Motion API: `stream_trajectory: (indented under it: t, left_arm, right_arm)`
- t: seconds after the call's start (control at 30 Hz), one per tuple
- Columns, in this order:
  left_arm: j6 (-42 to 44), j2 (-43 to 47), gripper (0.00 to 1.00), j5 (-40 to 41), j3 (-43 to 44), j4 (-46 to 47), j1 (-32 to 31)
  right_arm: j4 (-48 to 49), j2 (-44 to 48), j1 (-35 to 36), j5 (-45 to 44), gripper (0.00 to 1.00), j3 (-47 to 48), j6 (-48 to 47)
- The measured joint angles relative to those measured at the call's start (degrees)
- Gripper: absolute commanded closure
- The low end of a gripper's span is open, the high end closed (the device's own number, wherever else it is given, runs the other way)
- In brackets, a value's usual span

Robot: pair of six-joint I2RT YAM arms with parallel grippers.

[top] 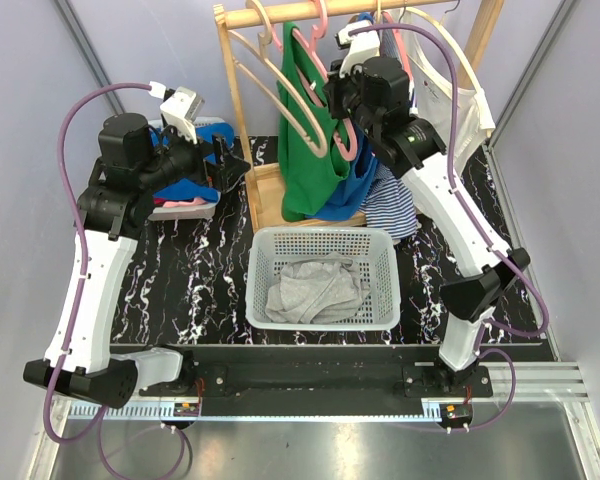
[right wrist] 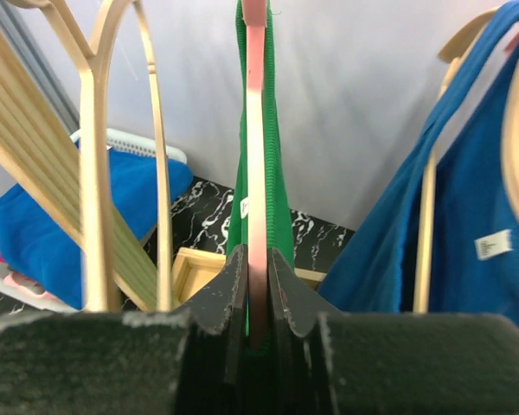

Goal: Remove the tank top from the hanger
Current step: Pick up the hanger from the clothesline.

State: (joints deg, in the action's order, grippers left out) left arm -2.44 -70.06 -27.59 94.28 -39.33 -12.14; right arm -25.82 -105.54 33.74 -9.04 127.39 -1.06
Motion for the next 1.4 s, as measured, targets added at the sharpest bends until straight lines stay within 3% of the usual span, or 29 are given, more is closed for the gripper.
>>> stream_trajectory:
  t: [0.6, 0.73, 1.4]
  left_arm:
    - [-0.02, 0.0, 0.01, 0.66, -0.02, 0.0, 0.0]
    - [-0.07, -0.02, 0.01, 1.01, -0.02, 0.0, 0.0]
    - [-0.85, -0.57, 0.01, 0.24, 0.09, 0.11, 0.0]
  right_arm:
    - [-0.79, 5.27, 0.0, -1.9, 0.91, 1.86, -5.49]
    - [-5.03, 8.7, 0.0, -1.51, 0.92, 1.86, -5.6]
    - [-10.38, 47.36, 0.0, 9.99, 0.91, -13.94, -2.21]
